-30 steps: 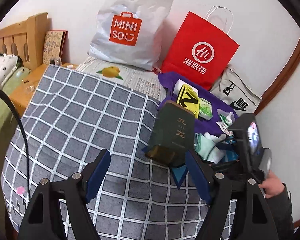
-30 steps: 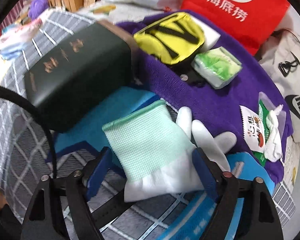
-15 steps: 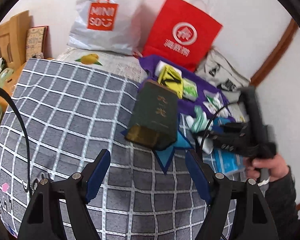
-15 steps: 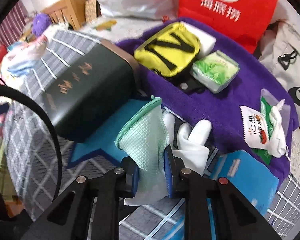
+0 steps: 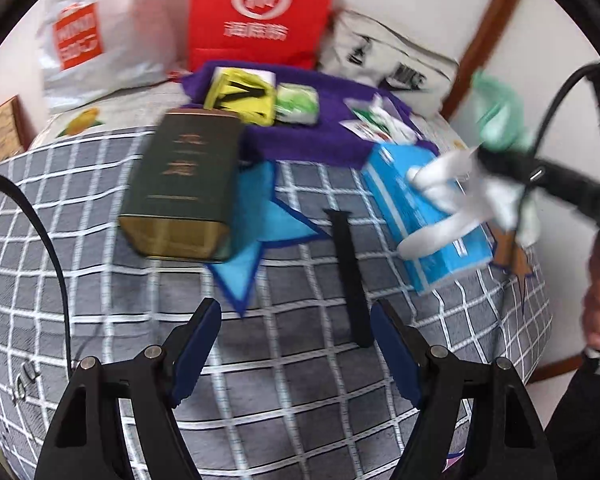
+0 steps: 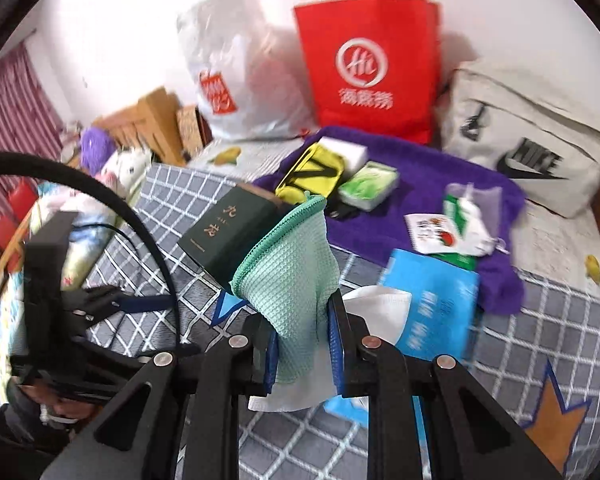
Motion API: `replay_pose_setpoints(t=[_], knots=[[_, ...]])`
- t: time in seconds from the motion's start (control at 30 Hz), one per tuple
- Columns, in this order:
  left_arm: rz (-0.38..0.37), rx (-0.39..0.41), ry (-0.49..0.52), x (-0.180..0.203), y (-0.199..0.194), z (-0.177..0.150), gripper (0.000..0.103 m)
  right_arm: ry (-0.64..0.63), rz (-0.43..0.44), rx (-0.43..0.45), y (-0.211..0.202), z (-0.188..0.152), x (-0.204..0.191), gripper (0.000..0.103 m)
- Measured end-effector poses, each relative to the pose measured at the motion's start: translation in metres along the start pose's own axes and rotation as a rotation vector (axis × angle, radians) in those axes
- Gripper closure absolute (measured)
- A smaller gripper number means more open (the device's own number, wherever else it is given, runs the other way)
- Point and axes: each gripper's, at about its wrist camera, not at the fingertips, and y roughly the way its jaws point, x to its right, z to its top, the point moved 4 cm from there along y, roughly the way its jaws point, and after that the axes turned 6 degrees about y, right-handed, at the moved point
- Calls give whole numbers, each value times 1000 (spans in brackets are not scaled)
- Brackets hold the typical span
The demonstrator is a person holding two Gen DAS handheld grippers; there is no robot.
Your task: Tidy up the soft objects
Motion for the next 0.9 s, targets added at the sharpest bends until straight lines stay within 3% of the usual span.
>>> replay_pose_setpoints(t=[0.27, 0.43, 0.5, 0.57, 0.63, 0.83, 0.9], knots=[[4, -90, 135, 45, 43, -3, 27, 99, -7, 149, -77, -21, 33, 82], [93, -148, 147, 49, 71, -7, 29, 177, -41, 173, -93, -37, 58, 82], [140, -141, 189, 51, 70, -8, 38, 199, -41, 173, -92, -42, 64, 82], [139, -136, 193, 49, 65, -9, 56, 223, -38, 167, -91, -47, 69, 82], [142, -136, 181, 39, 59, -10, 82, 242, -41, 163, -89, -53, 74, 82], [89, -139, 177, 26, 50, -15, 82, 267, -18, 166, -85, -60, 82, 82], [83, -144, 177, 27, 53, -10, 76, 268, -7, 171, -86, -61, 82, 82]])
